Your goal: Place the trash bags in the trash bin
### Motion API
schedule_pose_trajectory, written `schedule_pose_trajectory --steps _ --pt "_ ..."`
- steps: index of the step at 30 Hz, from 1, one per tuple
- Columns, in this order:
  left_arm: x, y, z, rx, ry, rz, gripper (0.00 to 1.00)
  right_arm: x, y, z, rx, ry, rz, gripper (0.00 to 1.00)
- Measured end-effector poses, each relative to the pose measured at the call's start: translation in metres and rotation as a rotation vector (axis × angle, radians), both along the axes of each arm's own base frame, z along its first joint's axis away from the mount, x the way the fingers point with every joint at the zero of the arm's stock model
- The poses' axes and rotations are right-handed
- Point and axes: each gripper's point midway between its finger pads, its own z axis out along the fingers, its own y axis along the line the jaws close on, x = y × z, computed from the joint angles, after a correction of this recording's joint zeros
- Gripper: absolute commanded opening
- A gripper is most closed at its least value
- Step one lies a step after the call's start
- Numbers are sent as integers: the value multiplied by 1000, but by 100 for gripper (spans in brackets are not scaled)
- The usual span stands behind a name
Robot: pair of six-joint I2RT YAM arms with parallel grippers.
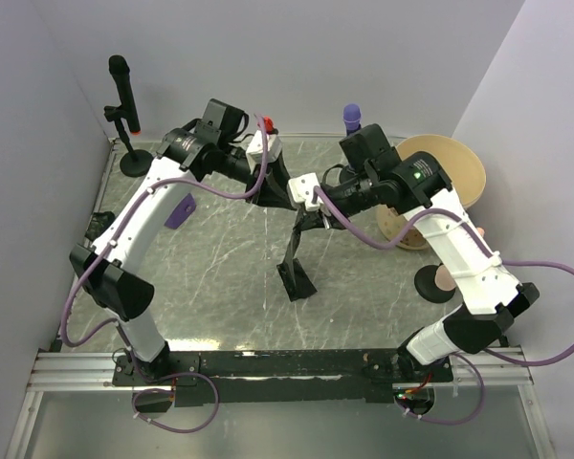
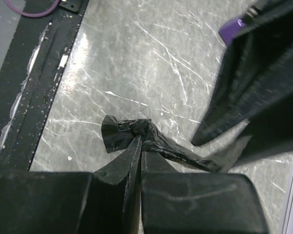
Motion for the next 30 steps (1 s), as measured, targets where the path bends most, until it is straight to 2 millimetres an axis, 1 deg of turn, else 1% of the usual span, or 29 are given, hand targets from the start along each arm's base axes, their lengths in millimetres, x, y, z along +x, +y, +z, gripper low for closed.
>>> schedule_pose_trajectory --steps 1,2,3,4,11,14,16,18,21,23,25,26,28,30 --pt "-1 0 -2 4 8 -3 32 2 -1 0 0 -1 -6 0" --pt "-1 0 -3 8 17 -5 26 4 -2 0 1 -2 -11 0" --pt "-2 0 -4 11 26 -7 9 6 -3 0 2 -2 -19 0" --pt "-2 0 -5 12 31 -7 1 8 -4 0 2 -2 -24 0" --pt "1 -1 -6 14 38 2 0 16 -9 -1 -3 1 -65 0" --pt "2 2 0 11 27 12 1 34 -11 3 7 -7 -148 0" --pt "2 4 11 0 14 18 1 50 -12 6 21 -13 -224 0" --pt "2 5 21 -13 8 27 1 65 -9 9 42 -8 -289 0" --pt "4 4 29 -31 9 41 1 77 0 9 69 22 -332 0" --pt "6 2 29 -46 22 61 1 77 8 7 81 45 -316 0" --pt "5 4 23 -48 60 91 1 69 12 5 84 75 -283 0" --pt "5 6 21 -45 67 111 1 63 14 7 98 110 -267 0" --pt "8 8 22 -47 47 134 1 57 16 15 126 154 -264 0" --pt "11 10 30 -52 -2 146 1 60 15 25 165 191 -290 0"
